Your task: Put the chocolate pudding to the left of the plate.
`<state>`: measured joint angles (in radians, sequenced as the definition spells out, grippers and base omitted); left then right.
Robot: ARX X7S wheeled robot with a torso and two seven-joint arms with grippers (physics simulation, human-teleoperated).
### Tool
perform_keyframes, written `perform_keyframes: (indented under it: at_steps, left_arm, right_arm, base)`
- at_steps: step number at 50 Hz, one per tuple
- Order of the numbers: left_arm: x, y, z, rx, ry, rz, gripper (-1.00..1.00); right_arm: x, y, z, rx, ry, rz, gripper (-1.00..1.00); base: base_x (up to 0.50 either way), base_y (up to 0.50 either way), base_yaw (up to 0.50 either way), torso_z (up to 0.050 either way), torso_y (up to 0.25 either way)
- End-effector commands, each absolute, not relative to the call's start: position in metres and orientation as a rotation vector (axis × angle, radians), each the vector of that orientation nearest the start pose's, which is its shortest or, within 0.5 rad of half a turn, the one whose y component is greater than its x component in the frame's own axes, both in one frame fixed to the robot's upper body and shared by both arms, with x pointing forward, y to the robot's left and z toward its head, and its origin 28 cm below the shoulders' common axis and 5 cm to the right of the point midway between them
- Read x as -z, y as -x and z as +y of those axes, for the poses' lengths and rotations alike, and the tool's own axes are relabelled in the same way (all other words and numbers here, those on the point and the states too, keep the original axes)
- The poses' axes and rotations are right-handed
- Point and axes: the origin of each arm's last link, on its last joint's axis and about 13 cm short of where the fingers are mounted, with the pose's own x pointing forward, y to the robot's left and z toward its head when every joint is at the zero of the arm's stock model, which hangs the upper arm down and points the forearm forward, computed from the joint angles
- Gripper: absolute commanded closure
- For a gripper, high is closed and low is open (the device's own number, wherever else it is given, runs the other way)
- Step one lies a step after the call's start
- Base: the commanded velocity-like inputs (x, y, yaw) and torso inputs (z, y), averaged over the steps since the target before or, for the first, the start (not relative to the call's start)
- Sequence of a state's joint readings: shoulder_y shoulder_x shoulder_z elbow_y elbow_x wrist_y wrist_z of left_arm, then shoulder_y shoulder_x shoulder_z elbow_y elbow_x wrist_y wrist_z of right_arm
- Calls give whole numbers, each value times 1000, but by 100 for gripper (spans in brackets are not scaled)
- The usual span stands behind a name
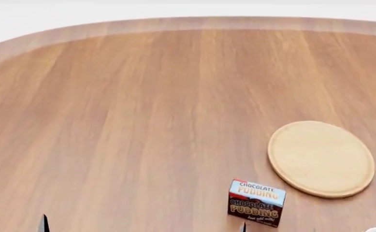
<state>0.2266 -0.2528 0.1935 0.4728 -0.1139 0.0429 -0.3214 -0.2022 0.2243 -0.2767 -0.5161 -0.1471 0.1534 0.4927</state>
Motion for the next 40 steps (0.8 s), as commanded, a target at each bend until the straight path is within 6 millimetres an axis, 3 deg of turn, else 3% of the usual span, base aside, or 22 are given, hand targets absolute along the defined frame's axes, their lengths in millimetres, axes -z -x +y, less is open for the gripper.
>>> perform_keyframes:
  at_steps: [1, 40]
  left_arm:
    - [-71, -156, 206, -39, -11, -249, -100]
    - [-67, -159, 205, -35, -18, -236, -100]
  right_arm:
    - [-68, -157, -84, 189, 236, -211, -100]
    - [-68, -156, -83, 179, 247, -215, -100]
  base:
    - [293, 0, 0, 0, 0]
    - [295, 0, 0, 0, 0]
